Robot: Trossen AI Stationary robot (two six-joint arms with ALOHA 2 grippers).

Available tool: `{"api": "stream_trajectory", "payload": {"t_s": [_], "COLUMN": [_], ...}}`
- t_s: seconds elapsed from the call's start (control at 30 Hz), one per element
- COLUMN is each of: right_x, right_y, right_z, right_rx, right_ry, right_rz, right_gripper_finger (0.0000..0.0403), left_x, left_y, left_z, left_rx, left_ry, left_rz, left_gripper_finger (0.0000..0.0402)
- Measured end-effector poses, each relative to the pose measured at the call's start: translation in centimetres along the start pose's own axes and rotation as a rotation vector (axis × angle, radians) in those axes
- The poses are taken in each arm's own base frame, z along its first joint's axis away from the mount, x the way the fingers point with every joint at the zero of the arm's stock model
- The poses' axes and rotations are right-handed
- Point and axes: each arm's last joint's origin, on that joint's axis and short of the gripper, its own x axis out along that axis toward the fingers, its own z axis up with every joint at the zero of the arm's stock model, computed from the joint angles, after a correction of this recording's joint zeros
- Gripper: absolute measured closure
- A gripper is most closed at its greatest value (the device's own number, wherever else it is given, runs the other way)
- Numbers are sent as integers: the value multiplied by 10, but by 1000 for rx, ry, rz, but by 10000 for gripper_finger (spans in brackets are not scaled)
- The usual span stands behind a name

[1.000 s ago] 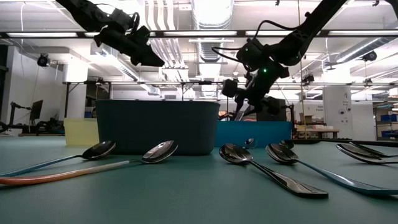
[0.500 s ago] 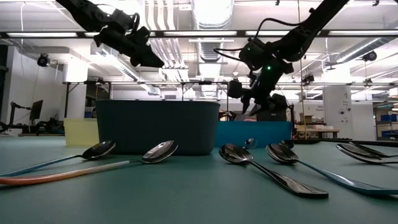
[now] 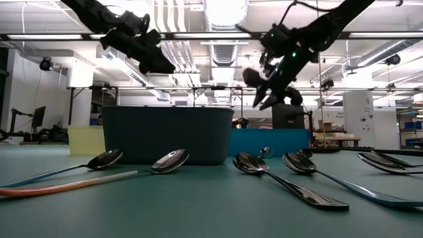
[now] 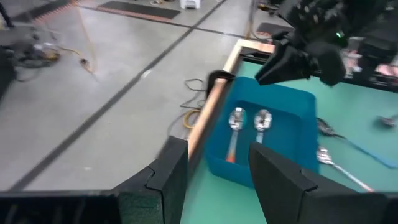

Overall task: Sort silverware by color (type)
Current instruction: Put the black spoon into the gray bin

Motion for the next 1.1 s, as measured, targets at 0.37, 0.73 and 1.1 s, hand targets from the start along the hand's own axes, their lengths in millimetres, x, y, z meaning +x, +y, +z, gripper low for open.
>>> {"api": "stream_trajectory", "payload": {"t_s": [0.37,0.73,1.1], "right_x": [-28,-45,-83], "right_y": [29,59,73], "right_z": [33,14,-57], "right_rx": [-72,-308,-481], "right_ry": [6,434,789], "right_rz": [273,191,90], "right_gripper_finger": [321,335,335], "left_x": [23,35,26], "left_y": [-44,-84,-107], "left_z": [-1,-5,4], "left_rx": [-5,14,40], "left_ry": [56,78,35], "left_rz": [-169,-283,-392], "left_gripper_finger": [251,251,251]}}
